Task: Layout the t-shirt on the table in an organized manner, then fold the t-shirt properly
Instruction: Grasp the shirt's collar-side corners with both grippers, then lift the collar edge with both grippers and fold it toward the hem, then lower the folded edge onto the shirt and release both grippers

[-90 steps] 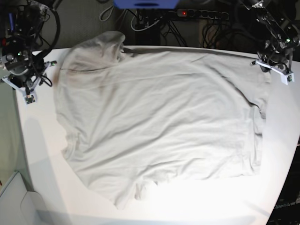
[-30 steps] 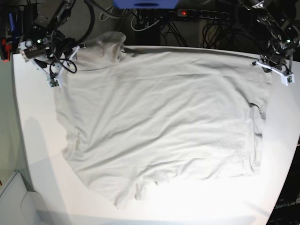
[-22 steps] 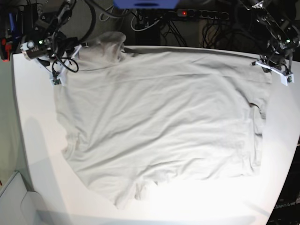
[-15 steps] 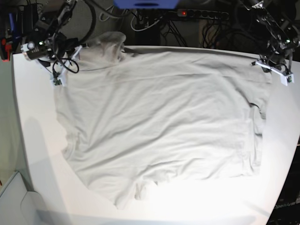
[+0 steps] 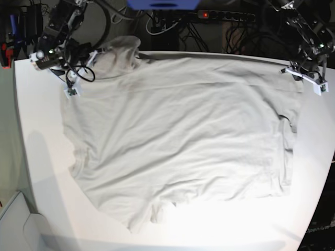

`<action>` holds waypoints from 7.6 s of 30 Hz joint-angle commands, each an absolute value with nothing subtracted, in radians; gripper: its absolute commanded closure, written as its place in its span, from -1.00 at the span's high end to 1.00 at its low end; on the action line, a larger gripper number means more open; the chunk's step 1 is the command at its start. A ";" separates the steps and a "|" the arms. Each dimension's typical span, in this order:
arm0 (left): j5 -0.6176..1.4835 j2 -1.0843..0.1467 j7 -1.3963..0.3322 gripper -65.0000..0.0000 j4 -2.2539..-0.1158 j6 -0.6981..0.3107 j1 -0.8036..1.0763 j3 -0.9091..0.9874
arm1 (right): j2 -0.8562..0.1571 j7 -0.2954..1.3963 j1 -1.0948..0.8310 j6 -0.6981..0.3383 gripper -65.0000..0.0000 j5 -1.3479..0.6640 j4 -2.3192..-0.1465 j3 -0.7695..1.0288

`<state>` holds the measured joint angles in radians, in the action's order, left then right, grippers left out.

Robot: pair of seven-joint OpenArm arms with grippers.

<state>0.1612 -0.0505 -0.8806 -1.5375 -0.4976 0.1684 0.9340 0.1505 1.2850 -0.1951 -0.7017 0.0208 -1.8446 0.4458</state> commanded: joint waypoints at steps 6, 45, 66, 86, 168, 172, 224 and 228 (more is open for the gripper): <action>0.170 -0.062 -0.865 -1.00 -1.554 -0.495 0.163 0.935 | 0.154 1.288 -0.203 -0.698 -1.00 0.008 -1.848 0.380; 0.168 -0.104 -1.043 -1.00 -1.761 -0.490 0.022 0.935 | 0.097 1.290 0.079 -0.698 -1.00 0.008 -1.979 0.355; -0.051 -0.156 -1.029 -1.00 -1.623 -0.499 -0.157 0.786 | 0.070 1.190 0.209 -0.698 -1.00 0.010 -1.790 0.355; -0.081 -0.189 -0.977 -1.00 -1.520 -0.492 -0.205 0.788 | 0.058 1.116 0.383 -0.698 -1.00 0.010 -1.558 0.355; -0.088 -0.173 -0.730 0.64 -1.191 -0.490 -0.243 0.846 | -0.085 1.089 0.245 -0.698 0.00 0.013 -1.567 0.357; -0.084 -0.174 -0.722 0.02 -1.170 -0.490 -0.243 0.837 | -0.097 1.089 0.245 -0.698 0.00 0.013 -1.569 0.357; -0.088 -0.211 -0.766 -0.99 -1.184 -0.492 -0.223 0.835 | -0.056 1.047 0.154 -0.698 -0.10 0.007 -1.463 0.351; -0.088 -0.211 -0.768 -0.99 -1.184 -0.492 -0.223 0.835 | -0.059 1.047 0.153 -0.698 -0.61 0.007 -1.463 0.351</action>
<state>-0.0937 -0.1963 -0.7815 -1.1637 -0.4942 -0.2054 0.8356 -0.0498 1.0466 0.1390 -0.7017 0.0055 -1.4483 0.3504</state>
